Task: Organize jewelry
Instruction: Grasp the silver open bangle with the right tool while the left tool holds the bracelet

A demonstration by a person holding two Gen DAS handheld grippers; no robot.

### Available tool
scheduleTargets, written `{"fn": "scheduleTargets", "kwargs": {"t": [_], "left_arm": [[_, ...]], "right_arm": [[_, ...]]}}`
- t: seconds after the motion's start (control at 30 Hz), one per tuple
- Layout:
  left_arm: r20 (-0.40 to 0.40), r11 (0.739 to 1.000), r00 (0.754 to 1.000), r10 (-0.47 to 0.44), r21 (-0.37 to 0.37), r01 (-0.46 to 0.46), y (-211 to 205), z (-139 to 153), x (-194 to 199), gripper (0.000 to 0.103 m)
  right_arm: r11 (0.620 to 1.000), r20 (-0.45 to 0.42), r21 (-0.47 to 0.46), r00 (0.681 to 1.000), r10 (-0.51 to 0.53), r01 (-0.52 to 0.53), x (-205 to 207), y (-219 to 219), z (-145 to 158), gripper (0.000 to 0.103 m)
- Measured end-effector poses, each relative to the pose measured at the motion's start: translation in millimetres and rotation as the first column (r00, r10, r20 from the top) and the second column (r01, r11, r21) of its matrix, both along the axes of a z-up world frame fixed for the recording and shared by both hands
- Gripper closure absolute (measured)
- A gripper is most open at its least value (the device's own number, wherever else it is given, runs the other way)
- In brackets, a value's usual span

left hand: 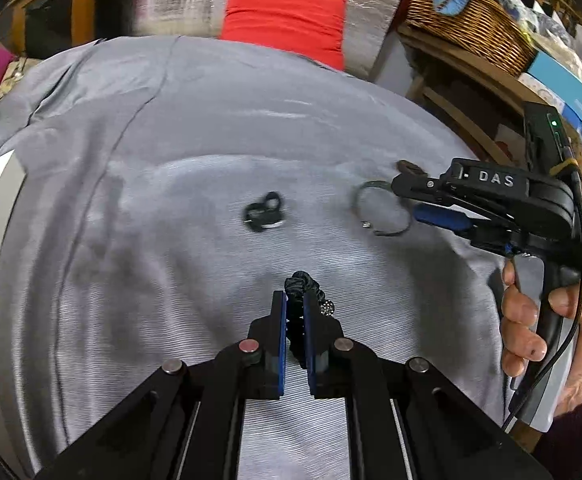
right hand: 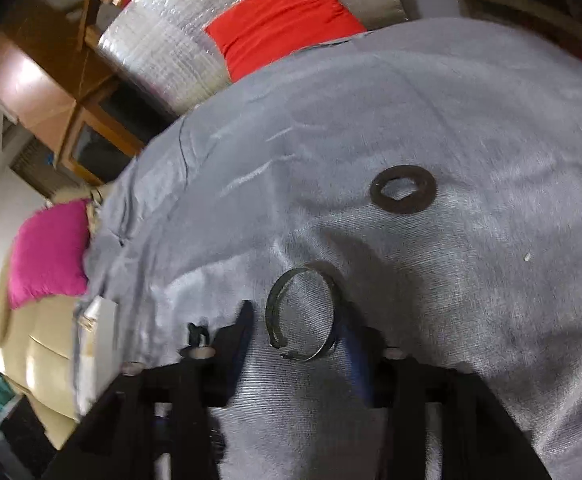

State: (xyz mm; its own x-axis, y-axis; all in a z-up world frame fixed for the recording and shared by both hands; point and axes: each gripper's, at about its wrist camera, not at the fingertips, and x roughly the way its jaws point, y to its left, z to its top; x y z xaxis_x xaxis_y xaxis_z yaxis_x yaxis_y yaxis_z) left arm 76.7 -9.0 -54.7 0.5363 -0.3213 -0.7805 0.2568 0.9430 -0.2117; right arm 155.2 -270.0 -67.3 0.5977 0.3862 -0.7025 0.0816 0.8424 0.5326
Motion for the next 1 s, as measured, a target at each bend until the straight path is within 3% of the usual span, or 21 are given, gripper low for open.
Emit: {"fn": "scheduleTargets", "kwargs": {"t": [0.27,0.43,0.5,0.6,0.77,1.0], "left_arm": [[-0.044,0.999,0.998,0.043,0.009,-0.043,22.5,-7.1,2.2,0.095],[-0.065,0.998,0.996,0.069,0.011,-0.068,33.6,-11.4,3.1,0.095],[-0.062,0.998,0.996,0.069,0.010,-0.069,35.9,-9.7,2.1,0.095],[-0.054,0.998,0.996,0.068,0.006,-0.068,37.5,-5.4,-2.2,0.095],[-0.038,0.998,0.997,0.070,-0.002,-0.070,40.0,-0.9,-2.5,0.095],[-0.003,0.998,0.998,0.065,-0.020,-0.065,45.3,9.9,-10.5,0.095]], "right_arm": [[0.982,0.000,-0.187,0.999,0.038,-0.038,12.1,33.3,-3.0,0.034],[0.907,0.002,-0.414,0.996,0.086,-0.077,12.3,59.0,-7.6,0.036],[0.886,0.008,-0.457,0.996,0.088,-0.075,10.6,62.3,-8.3,0.039],[0.883,0.015,-0.463,0.996,0.091,-0.074,9.4,62.9,-7.5,0.039],[0.915,0.046,-0.399,0.995,0.090,-0.064,3.7,55.1,5.4,0.040],[0.941,0.158,-0.338,0.984,0.084,-0.026,-11.9,54.3,33.0,0.040]]}}
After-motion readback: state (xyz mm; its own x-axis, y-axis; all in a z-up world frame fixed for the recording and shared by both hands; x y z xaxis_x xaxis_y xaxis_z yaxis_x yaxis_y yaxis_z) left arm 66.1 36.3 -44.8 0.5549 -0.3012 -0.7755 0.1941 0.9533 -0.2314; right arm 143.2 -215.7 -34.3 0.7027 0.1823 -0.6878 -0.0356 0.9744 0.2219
